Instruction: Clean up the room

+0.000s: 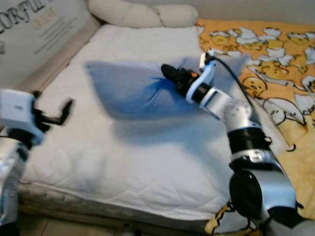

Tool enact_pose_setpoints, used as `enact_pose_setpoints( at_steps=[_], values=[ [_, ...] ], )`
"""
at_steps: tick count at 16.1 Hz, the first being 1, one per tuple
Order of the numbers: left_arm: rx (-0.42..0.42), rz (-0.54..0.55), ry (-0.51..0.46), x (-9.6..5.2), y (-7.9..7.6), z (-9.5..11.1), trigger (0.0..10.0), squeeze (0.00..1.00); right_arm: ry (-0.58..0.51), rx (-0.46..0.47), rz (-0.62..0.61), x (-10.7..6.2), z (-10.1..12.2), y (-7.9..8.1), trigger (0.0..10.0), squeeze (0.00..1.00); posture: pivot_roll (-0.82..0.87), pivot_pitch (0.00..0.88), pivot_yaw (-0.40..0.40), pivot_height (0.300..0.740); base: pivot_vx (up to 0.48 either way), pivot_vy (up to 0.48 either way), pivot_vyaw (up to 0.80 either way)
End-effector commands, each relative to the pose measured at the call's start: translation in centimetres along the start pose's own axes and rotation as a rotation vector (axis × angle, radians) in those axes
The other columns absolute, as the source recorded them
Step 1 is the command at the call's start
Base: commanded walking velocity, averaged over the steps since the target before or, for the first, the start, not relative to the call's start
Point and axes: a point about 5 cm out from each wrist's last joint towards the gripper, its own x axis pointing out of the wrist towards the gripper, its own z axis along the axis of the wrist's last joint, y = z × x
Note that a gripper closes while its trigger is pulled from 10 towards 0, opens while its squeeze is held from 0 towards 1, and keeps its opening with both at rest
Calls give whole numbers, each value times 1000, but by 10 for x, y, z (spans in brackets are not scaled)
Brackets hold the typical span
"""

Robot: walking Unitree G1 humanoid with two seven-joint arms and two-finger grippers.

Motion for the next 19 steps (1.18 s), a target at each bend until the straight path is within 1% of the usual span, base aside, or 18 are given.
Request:
enact_pose_setpoints(
  at_steps=[1,3,4,5,6,7,8,9,10,11,12,13,14,15,16,17,18,19],
  values=[
    [-12,70,-29,-2,12,4,10000,0,-25,-40,97,-10,13,10,0,0,66,0,45,740,0,0,0],
    [-36,106,-50,-3,17,6,10000,0,-17,-53,125,-24,14,7,0,0,62,0,48,740,0,0,0],
    [-67,134,-69,-3,20,6,10000,0,34,-42,185,-48,3,1,0,0,57,0,55,740,0,0,0],
    [-90,142,-84,-3,20,6,10000,0,96,-42,173,-64,-11,-7,0,0,55,0,58,740,0,0,0],
    [-117,148,-104,-4,21,7,10000,0,162,-40,61,-79,-26,-26,0,0,51,0,60,740,0,0,0],
    [-151,137,-115,-4,19,7,10000,0,221,-34,-99,-95,-42,-50,0,0,41,0,67,740,0,0,0],
    [-180,108,-103,-3,15,4,10000,0,243,-8,-215,-109,-53,-69,0,0,40,0,69,740,0,0,0],
    [-192,43,-65,1,2,-2,10000,0,270,36,-371,-128,-70,-92,0,0,42,0,69,740,0,0,0],
    [-207,-30,-23,6,-13,-10,10000,0,313,39,-534,-147,-85,-110,0,0,45,0,68,740,0,0,0],
    [-247,-127,40,11,-33,-20,10000,0,337,11,-686,-165,-93,-124,0,0,44,0,67,740,0,0,0],
    [-275,-207,88,15,-49,-28,10000,0,322,-11,-757,-174,-93,-130,0,0,44,0,67,740,0,0,0],
    [-303,-274,123,19,-63,-33,10000,0,292,-28,-768,-174,-88,-131,2784,0,29,0,69,740,0,0,0],
    [-319,-319,149,22,-74,-37,10000,0,276,-46,-767,-172,-84,-131,8824,0,24,0,72,740,0,0,0],
    [-347,-481,188,29,-106,-50,10000,361,260,-132,-773,-165,-73,-130,10000,0,12,0,75,740,0,0,0],
    [-331,-544,232,33,-121,-63,10000,1000,253,-165,-771,-159,-69,-131,10000,0,6,0,77,740,0,0,0],
    [-341,-569,261,35,-127,-70,10000,1000,248,-175,-766,-156,-67,-131,10000,0,2,0,78,740,0,0,0],
    [-396,-585,277,36,-131,-73,10000,1000,247,-180,-758,-155,-67,-131,10000,0,0,0,78,740,0,0,0],
    [-494,-623,303,38,-138,-78,10000,1000,244,-172,-726,-152,-67,-129,10000,31,-4,0,78,740,0,0,0]
  ],
)
